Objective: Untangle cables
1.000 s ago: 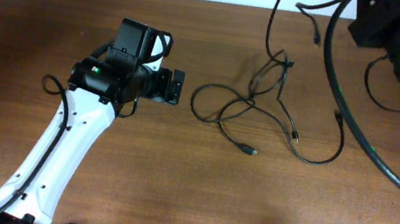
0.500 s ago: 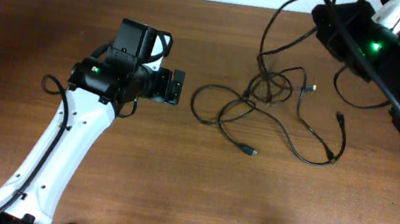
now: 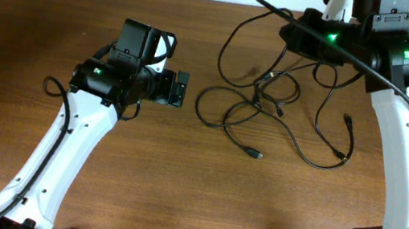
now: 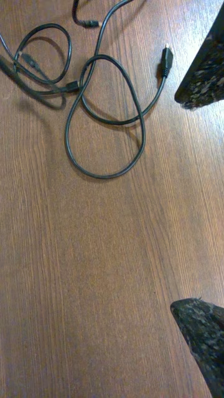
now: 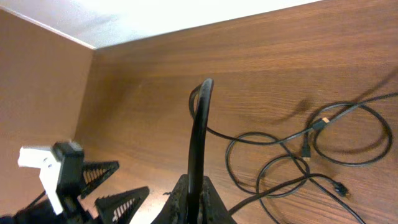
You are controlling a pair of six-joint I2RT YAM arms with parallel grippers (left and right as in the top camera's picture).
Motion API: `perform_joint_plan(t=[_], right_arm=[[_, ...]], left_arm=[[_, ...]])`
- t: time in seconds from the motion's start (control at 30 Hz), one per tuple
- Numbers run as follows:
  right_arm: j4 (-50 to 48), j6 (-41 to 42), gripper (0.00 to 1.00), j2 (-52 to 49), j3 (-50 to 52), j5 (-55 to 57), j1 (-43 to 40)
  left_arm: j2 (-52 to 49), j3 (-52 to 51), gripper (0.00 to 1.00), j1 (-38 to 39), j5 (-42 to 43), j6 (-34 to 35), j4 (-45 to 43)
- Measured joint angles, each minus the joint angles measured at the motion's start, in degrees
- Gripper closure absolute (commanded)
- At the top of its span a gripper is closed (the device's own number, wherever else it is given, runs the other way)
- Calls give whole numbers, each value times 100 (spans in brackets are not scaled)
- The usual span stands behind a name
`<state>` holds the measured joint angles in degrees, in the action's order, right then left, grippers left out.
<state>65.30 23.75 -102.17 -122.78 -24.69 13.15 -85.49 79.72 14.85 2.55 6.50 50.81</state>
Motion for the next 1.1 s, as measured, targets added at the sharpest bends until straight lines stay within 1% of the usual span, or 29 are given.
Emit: perform_joint_plan(t=[0.1,0.2,0.3,0.37,0.5,0.57,0.6,0.67,0.9,0.93,0.97,1.0,1.1], right_arm=[[-282,-131,96,17,0,-199,-87],[-925,-160,96,474,13,-267,-748],[-1095,-168,96,960,11,-208,-1945],[-940,-173,96,992,11,15,-2946],[-817,-170,96,944,11,398,-4669],[-761,-170,96,822,11,837,-5112],[-756,-170,96,697,11,1237,-5381],[-756,-173,96,479,11,1572,-5646],[-833,-173,96,-992,11,2712,-6120],[-833,-175,89,-1165,11,2800,-6196],[-833,-203,31,-1364,11,2872,-6332],[-831,-190,1,-1436,11,2909,-6408],[-745,-205,1,-1462,11,2780,-6559]], left_arm=[[0,-2,1,0,0,-2,2],[0,0,1,0,0,-2,0],[0,-2,1,0,0,-2,-2],[0,0,1,0,2,-2,-2],[0,0,1,0,0,-2,-2],[0,-2,1,0,0,0,0],[0,-2,1,0,0,-2,-2],[0,-2,1,0,0,0,-2],[0,0,1,0,0,-2,-2],[0,0,1,0,0,0,-2],[0,0,1,0,0,-2,0],[0,0,1,0,0,-2,-2],[0,-2,1,0,0,0,0]])
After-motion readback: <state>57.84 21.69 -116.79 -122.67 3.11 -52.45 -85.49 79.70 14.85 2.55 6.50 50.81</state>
